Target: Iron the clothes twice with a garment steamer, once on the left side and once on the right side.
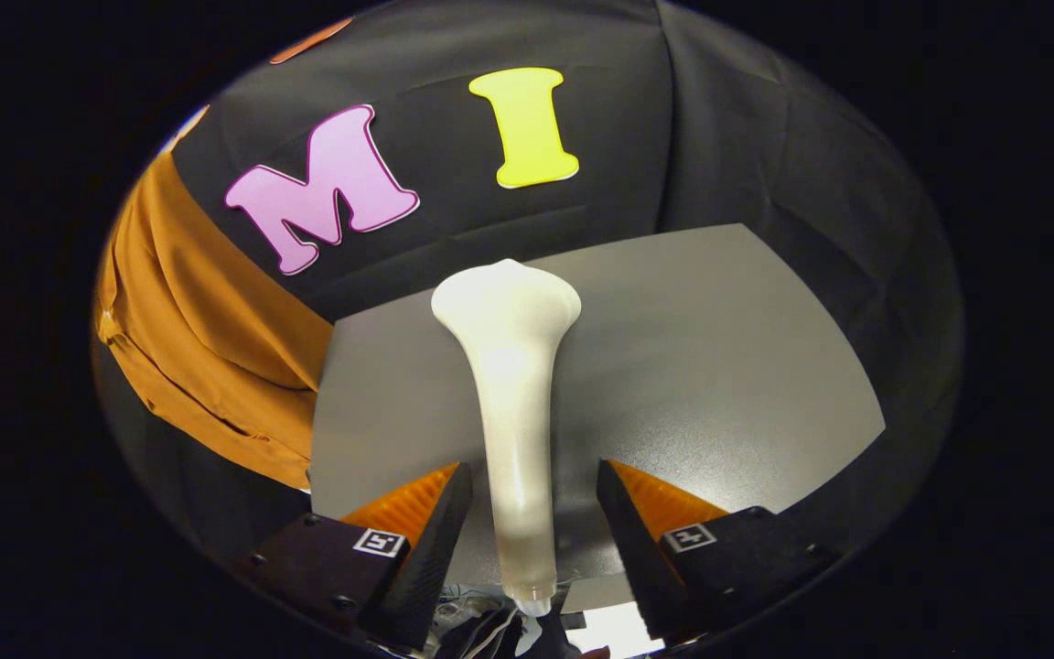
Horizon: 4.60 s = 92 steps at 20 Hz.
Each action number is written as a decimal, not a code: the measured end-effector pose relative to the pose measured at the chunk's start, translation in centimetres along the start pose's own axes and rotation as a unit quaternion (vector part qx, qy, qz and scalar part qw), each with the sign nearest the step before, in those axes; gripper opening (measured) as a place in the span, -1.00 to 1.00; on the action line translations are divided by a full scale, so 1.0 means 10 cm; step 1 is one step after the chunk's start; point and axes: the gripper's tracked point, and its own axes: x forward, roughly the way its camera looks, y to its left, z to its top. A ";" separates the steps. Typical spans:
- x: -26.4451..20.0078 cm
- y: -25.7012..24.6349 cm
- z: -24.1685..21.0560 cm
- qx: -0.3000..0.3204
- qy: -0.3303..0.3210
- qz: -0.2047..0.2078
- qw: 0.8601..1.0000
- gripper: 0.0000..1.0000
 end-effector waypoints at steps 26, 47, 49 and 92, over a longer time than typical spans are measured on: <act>-1.51 1.03 0.15 -0.078 -0.333 0.054 0.938 -0.45; -0.82 2.91 0.06 -0.130 -0.344 0.043 0.929 -0.45; -0.74 2.91 0.04 -0.134 -0.350 0.036 0.926 -0.45; 0.02 2.72 -1.46 -0.096 -0.260 -0.024 0.961 -0.44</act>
